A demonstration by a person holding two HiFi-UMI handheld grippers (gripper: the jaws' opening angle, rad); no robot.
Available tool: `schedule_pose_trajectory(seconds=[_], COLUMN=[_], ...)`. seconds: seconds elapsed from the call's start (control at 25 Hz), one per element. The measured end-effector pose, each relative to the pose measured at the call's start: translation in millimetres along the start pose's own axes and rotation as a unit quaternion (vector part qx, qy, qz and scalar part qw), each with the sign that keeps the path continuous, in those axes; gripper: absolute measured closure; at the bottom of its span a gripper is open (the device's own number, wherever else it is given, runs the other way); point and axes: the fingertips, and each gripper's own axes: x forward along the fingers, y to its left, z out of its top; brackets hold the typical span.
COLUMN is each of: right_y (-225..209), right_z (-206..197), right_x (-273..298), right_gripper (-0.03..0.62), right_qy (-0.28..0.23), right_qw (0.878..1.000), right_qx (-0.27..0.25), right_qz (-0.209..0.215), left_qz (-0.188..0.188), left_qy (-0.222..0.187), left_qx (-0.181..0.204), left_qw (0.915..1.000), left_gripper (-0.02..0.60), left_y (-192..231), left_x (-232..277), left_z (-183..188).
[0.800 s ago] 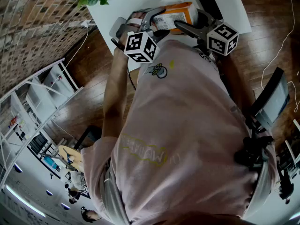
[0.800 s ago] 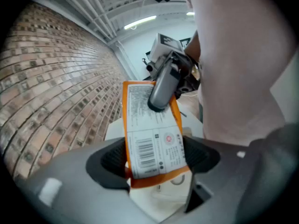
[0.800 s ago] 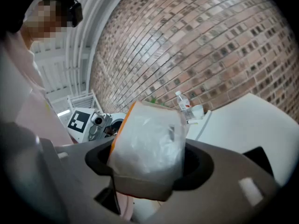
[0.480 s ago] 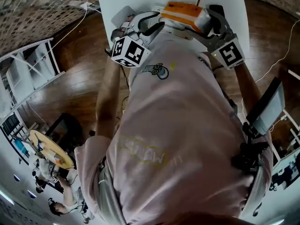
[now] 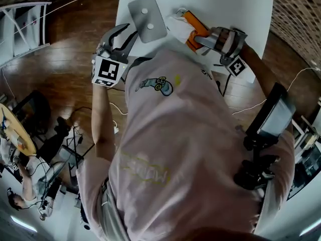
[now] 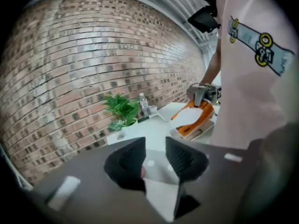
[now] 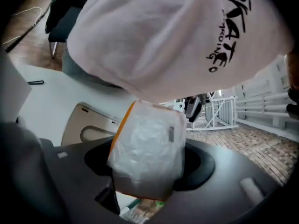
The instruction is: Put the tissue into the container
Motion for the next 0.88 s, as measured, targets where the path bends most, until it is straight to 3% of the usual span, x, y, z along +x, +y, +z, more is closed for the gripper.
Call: schedule_pose_trajectory(seconds=[0.12, 0.2, 0.28, 0.4, 0.52, 0.64, 0.72, 0.76, 0.88], right_y=[31.3, 48.7, 53.6, 54.4, 49.0, 51.8, 53.2, 53.5, 60.4], right_z=[-0.8, 6.0, 10.4, 6.9, -4.3, -16.6, -25.1, -27.5, -18.3], right_x=[10.6, 9.6, 6.5, 5.2, -3.6, -30.9, -62.7, -80.0, -117.7], right_gripper=[0.261, 0.253, 0.241, 0.224, 0.163, 0.161, 0.166, 0.191, 0.412], right_qy=[-0.041, -0.088, -0.102, -0.083, -0.047, 0.003, 0.046, 0.072, 0.132], right_qw=[0.998, 0.992, 0.988, 0.986, 0.982, 0.968, 0.955, 0.947, 0.914], right_qx=[0.036, 0.073, 0.093, 0.114, 0.134, 0.181, 0.232, 0.264, 0.356], right_qz=[0.03, 0.053, 0.063, 0.09, 0.124, 0.174, 0.18, 0.17, 0.14], left_qz=[0.022, 0.02, 0.01, -0.011, -0.046, -0.079, -0.094, -0.101, -0.122], left_qy=[0.02, 0.031, 0.041, 0.046, 0.042, 0.033, 0.028, 0.026, 0.021], left_qx=[-0.027, -0.035, -0.035, -0.022, 0.011, 0.048, 0.071, 0.08, 0.086], left_qw=[0.9992, 0.9987, 0.9985, 0.9986, 0.998, 0.9952, 0.9926, 0.9913, 0.9886], left_gripper=[0.449, 0.449, 0.449, 0.449, 0.449, 0.449, 0.45, 0.454, 0.477], left_y=[-11.2, -24.2, -37.0, -46.3, -49.1, -49.5, -51.9, -54.7, -63.0], left_x=[-17.6, -23.9, -25.8, -15.2, 8.6, 30.4, 41.0, 46.3, 64.0], left_z=[-22.9, -34.2, -42.7, -42.8, -28.5, -5.8, 9.7, 14.9, 17.2])
